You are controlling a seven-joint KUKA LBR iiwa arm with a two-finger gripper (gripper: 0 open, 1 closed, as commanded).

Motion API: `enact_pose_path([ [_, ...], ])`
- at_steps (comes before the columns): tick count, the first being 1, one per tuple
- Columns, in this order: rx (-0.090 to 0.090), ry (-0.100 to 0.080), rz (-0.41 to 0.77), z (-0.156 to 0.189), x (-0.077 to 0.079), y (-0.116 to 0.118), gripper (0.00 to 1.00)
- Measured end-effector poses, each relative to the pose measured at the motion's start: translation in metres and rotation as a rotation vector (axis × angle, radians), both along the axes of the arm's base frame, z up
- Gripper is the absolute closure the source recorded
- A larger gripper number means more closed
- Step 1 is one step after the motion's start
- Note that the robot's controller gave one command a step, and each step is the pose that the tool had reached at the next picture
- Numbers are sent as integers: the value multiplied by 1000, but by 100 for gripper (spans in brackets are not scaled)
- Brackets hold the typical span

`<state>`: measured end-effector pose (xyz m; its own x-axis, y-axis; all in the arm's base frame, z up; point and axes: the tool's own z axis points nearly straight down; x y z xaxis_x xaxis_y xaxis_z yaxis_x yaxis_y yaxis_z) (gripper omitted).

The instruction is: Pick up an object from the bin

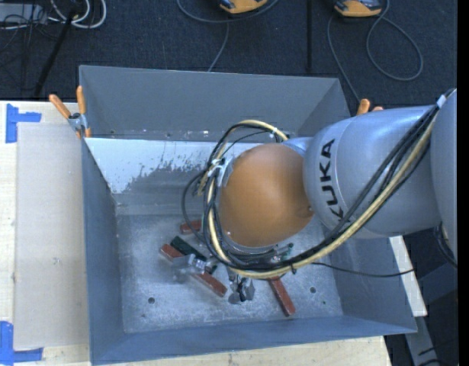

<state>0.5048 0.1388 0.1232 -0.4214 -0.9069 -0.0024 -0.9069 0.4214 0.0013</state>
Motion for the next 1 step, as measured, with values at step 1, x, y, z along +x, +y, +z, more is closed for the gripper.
enact_pose_path([
  [1, 0, 0, 285, -54, 78, 17, 0],
])
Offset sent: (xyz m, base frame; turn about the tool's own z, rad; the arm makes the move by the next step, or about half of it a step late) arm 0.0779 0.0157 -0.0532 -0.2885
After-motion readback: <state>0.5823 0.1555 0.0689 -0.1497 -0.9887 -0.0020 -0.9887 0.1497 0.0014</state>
